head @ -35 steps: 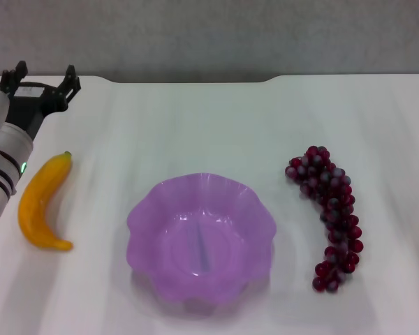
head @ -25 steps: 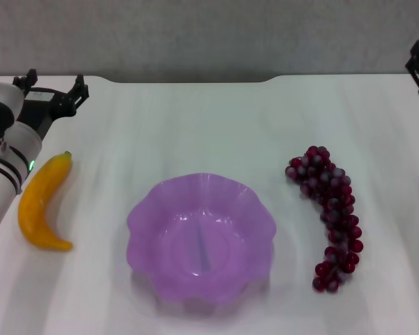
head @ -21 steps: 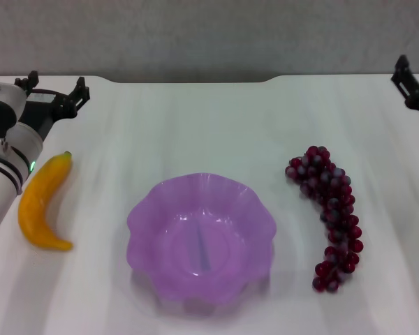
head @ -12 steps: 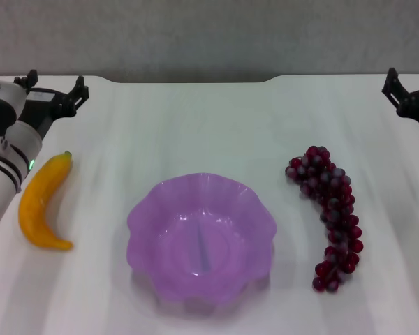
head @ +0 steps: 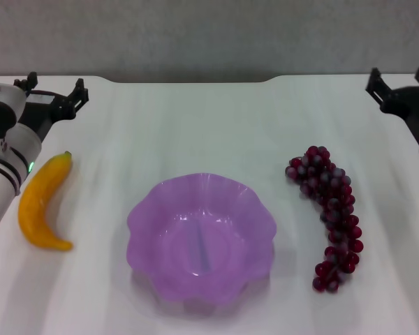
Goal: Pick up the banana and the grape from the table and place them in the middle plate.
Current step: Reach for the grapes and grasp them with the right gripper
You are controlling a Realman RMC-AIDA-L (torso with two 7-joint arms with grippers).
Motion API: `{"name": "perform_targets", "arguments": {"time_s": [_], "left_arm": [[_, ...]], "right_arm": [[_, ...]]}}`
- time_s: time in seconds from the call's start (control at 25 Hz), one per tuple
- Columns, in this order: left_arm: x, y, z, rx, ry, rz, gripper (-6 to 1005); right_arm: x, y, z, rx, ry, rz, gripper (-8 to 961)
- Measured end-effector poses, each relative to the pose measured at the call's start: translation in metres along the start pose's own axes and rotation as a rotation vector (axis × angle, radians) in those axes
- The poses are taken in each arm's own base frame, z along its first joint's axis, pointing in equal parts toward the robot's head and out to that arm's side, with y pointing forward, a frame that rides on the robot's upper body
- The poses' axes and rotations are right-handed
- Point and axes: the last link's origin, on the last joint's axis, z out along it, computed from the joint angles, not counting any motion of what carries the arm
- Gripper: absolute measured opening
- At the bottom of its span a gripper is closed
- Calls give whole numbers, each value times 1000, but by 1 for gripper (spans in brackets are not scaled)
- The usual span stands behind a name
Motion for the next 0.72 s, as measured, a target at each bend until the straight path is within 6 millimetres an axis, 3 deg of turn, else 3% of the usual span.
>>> {"name": "perform_targets", "arguments": {"time_s": [0.36,0.72], "left_arm": [[-9,-5,-4,9,-39,5,897],[-11,-6,-5,12,-44,13,897]], "right_arm": [[-7,30,18,-81,84,-2,889],[-21,34,47,-44,226,-86,888]]}}
